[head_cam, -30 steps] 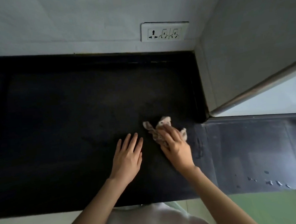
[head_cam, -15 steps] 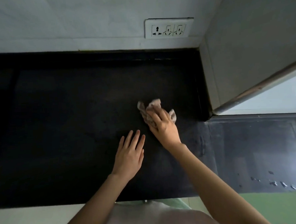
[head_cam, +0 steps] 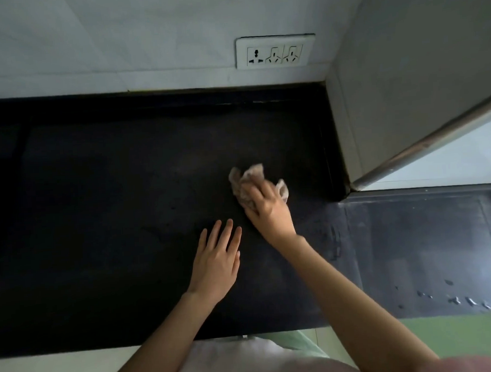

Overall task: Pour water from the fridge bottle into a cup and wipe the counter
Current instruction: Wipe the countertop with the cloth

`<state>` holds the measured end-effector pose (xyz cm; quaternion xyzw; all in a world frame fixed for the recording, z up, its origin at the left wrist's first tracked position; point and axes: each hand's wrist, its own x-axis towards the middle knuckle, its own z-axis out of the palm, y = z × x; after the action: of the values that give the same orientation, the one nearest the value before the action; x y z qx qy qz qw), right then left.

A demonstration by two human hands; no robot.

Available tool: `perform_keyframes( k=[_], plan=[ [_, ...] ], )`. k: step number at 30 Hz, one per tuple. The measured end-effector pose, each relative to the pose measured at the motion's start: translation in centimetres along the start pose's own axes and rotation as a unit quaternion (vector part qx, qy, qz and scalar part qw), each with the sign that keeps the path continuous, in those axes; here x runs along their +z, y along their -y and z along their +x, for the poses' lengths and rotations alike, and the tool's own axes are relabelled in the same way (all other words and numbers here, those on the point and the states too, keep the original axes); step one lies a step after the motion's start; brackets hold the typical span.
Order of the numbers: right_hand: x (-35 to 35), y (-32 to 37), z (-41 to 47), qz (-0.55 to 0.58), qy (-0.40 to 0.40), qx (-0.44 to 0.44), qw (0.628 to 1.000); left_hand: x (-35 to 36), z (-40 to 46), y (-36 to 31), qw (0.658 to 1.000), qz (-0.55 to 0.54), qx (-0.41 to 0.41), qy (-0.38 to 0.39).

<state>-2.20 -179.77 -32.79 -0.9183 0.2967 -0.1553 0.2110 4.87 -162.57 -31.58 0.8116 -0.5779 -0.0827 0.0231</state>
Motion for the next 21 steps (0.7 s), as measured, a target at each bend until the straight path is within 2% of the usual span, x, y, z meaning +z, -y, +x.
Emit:
perform_keyframes(
  k=[3,5,9,12,14,17,19,21],
  plan=[
    [-1.2,-1.0,-5.9,-0.002,0.011,-0.037,0.999,0.0,-0.1,0.1,1.0,-0.009,0.003,-0.013],
    [-2.6,-2.8,-7.4,-0.02,-0.026,-0.003,0.999,0.1,-0.1,0.1,1.0,-0.016,0.005,-0.02],
    [-2.9,-5.6,-2.8,-0.072,-0.083,0.127,0.986,0.1,-0.1,-0.1,1.0,-0.014,0.001,-0.018],
    [-1.5,-4.5,2.8,-0.045,-0.068,0.155,0.985,0.2,0.0,-0.1,1.0,-0.006,-0.002,-0.007],
    [-0.5,-2.5,5.1,-0.023,-0.052,0.131,0.99,0.2,0.0,-0.1,1.0,-0.003,-0.003,-0.004],
    [0.1,0.2,4.3,-0.025,0.011,0.007,1.0,0.2,0.0,-0.2,1.0,0.0,-0.004,0.001],
    [-0.4,0.0,1.8,-0.02,0.048,-0.055,0.997,0.2,-0.1,-0.1,1.0,-0.001,-0.007,-0.002],
    [-1.4,-1.7,-0.5,-0.02,0.055,-0.066,0.996,0.3,-0.2,-0.1,1.0,-0.008,-0.008,-0.002]
  ],
)
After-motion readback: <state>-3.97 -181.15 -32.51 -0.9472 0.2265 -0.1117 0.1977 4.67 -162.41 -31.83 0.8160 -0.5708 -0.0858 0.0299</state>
